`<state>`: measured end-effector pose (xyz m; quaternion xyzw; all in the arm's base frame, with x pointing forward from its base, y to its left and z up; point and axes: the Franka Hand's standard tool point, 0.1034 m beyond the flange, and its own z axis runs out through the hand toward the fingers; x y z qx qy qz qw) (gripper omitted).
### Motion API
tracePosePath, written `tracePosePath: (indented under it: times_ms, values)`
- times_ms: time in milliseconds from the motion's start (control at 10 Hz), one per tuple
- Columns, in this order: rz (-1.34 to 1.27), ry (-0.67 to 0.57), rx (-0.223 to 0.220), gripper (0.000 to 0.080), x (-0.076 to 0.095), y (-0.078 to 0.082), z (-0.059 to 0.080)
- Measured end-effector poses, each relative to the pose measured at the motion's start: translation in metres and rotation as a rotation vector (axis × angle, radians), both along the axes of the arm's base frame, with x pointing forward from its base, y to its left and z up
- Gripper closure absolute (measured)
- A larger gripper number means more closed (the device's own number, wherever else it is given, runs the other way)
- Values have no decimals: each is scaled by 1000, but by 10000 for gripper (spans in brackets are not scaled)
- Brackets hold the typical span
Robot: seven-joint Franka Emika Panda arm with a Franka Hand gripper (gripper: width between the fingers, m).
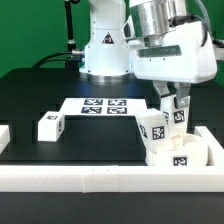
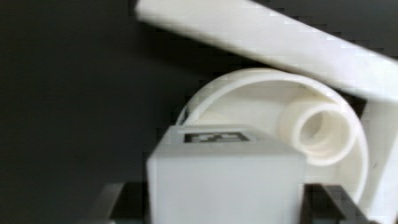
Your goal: Assemble stool
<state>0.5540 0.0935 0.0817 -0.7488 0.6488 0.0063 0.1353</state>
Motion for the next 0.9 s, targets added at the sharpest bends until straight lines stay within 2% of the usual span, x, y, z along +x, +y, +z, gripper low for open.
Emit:
tracePosePath:
  times_ms: [300, 400, 500, 600, 700, 900]
  values:
    - [-139, 31, 33, 462, -1, 6, -1]
    - [-117, 26, 29, 375, -1, 6, -1]
    - [-77, 20, 24, 242, -1, 6, 0]
    - [-54, 28, 31, 169, -1, 8, 5]
    - [0, 26, 34, 169, 0, 10, 12]
    - [257, -17, 6, 155, 4, 19, 24]
